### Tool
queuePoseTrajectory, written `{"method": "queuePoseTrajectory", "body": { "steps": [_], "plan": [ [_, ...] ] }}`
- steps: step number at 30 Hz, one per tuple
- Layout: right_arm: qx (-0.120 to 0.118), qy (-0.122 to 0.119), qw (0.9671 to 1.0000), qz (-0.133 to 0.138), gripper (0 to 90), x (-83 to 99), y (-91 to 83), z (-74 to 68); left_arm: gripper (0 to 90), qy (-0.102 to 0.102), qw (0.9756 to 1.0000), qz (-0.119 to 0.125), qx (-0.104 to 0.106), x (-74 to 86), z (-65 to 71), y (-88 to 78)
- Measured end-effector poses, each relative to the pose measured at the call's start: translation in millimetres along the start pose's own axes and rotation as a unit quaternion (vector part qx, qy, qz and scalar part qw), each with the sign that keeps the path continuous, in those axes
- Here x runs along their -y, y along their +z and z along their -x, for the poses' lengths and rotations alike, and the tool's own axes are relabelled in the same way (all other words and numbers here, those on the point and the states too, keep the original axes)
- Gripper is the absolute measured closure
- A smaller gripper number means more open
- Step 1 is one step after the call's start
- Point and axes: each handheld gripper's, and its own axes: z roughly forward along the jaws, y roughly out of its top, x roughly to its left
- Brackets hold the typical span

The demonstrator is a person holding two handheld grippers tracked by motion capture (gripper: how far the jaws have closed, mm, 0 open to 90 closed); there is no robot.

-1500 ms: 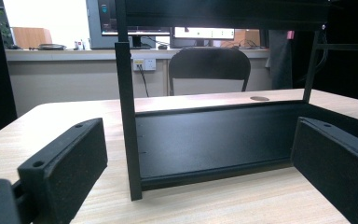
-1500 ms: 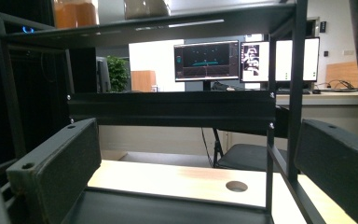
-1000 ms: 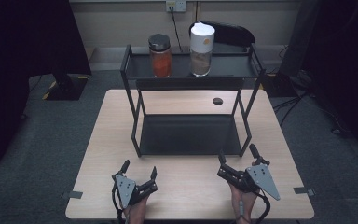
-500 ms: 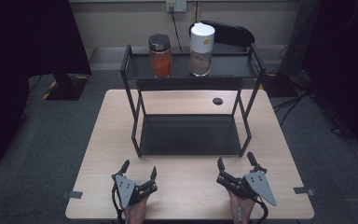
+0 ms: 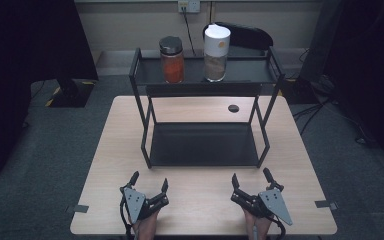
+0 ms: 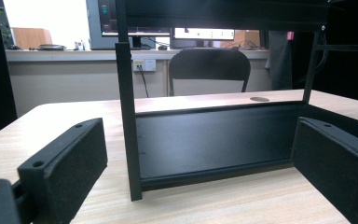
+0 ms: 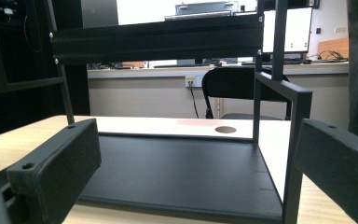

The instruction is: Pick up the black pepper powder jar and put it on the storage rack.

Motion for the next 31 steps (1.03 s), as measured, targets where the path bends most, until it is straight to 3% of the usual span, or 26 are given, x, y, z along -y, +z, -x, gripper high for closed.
{"method": "queuePoseTrajectory", "body": {
  "steps": [19, 31],
  "plan": [
    [0.002, 0.001, 0.9998, -0.021, 0.0, 14.9, -1.2, -2.2, 2.8, 0.000, 1.0000, 0.000, -0.001, 0.0, 0.3, 0.0],
    [0.004, -0.008, 0.9998, -0.017, 0.0, 18.9, -2.3, -4.2, 2.8, 0.000, 1.0000, 0.000, -0.001, 0.1, 0.5, 0.0]
  ]
}}
